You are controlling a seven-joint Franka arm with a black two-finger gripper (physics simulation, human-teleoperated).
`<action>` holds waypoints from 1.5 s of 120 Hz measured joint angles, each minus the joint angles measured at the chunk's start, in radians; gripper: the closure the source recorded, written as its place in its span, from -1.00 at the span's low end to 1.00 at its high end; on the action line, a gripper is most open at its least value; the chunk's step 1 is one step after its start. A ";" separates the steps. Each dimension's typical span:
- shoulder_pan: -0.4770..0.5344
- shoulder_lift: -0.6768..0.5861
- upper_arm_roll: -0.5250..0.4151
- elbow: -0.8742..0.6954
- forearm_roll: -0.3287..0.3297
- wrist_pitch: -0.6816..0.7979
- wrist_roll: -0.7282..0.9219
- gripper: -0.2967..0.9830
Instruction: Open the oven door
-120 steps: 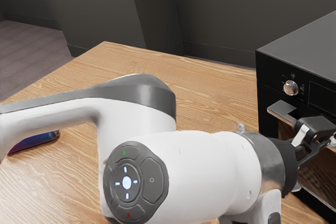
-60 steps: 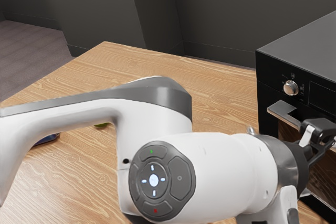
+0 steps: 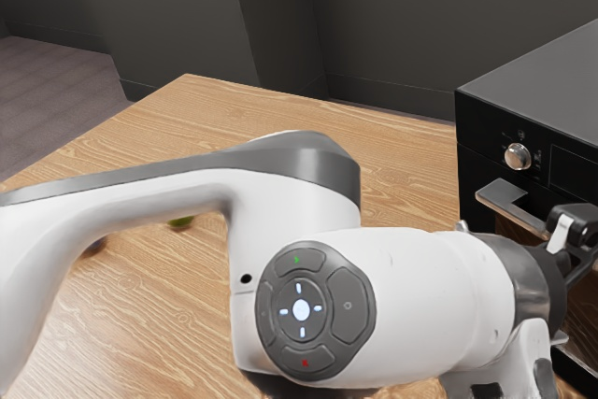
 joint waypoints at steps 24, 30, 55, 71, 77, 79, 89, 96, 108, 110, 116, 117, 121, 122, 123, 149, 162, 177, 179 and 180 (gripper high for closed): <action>-0.011 0.020 0.016 0.012 0.007 0.000 -0.002 -0.53; -0.009 0.024 0.018 0.014 0.007 0.000 -0.003 -0.53; -0.008 0.048 0.029 0.014 0.006 0.001 -0.004 -0.53; -0.007 0.067 0.032 0.014 0.000 0.003 -0.005 -0.55; -0.006 0.063 0.033 0.009 0.000 0.003 -0.006 -0.54; -0.005 0.056 0.034 0.004 -0.001 0.003 -0.006 -0.53; 0.008 -0.024 0.034 -0.076 0.003 0.004 -0.012 -0.54; 0.031 -0.070 0.033 -0.140 0.005 0.006 -0.018 -0.55; 0.070 -0.109 0.032 -0.220 0.007 0.009 -0.032 -0.54; 0.075 -0.126 0.031 -0.241 0.007 0.010 -0.035 -0.53; 0.116 -0.193 0.011 -0.310 0.008 0.011 -0.044 -0.51; 0.123 -0.206 0.004 -0.321 0.010 0.011 -0.046 -0.47; 0.153 -0.255 -0.031 -0.361 0.020 0.012 -0.053 -0.10; 0.163 -0.268 -0.043 -0.371 0.022 0.013 -0.056 -0.05; 0.174 -0.280 -0.053 -0.379 0.027 0.014 -0.058 -0.02; 0.747 -0.684 -0.540 -0.479 -0.120 0.049 -0.089 -0.10; 0.729 -0.606 -0.518 -0.418 -0.201 0.009 -0.071 -0.31; 0.146 -0.328 0.215 0.041 -0.507 -0.349 -0.128 -0.43; 0.052 -0.318 0.334 0.083 -0.547 -0.407 -0.155 -0.44; 0.013 -0.314 0.394 0.098 -0.566 -0.433 -0.169 -0.45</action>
